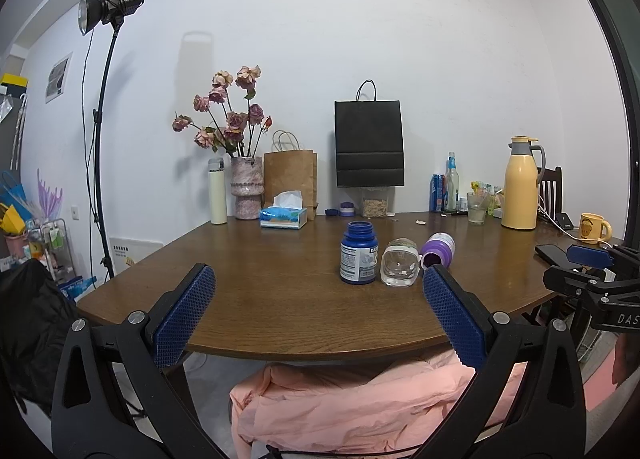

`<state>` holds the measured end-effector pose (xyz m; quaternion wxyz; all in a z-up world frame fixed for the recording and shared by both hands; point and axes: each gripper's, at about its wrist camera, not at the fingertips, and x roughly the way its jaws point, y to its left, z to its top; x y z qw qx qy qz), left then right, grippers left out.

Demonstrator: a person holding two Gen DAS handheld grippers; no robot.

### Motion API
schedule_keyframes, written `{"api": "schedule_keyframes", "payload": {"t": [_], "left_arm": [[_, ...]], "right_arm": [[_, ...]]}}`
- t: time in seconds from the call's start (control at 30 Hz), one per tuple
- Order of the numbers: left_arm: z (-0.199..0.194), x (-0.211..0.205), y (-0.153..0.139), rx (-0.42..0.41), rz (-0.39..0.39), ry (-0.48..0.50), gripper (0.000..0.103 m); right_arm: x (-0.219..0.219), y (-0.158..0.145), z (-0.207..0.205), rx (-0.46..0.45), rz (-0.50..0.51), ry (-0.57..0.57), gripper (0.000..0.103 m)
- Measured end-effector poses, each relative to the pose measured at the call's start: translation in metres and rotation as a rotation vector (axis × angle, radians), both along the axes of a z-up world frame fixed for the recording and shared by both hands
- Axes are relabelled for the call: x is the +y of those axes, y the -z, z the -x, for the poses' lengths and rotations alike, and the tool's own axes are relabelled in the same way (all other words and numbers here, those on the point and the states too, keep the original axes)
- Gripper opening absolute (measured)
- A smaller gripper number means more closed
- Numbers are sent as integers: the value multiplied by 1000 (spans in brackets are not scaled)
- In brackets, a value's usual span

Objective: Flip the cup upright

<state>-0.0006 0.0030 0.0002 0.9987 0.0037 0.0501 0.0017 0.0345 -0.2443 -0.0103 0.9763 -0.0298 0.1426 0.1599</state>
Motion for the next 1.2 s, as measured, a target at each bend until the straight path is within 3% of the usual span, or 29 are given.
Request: {"api": "schedule_keyframes", "payload": {"t": [1.2], "left_arm": [[0, -2, 3, 11, -8, -2, 103]], "right_arm": [[3, 3, 1, 9, 2, -1, 81]]}}
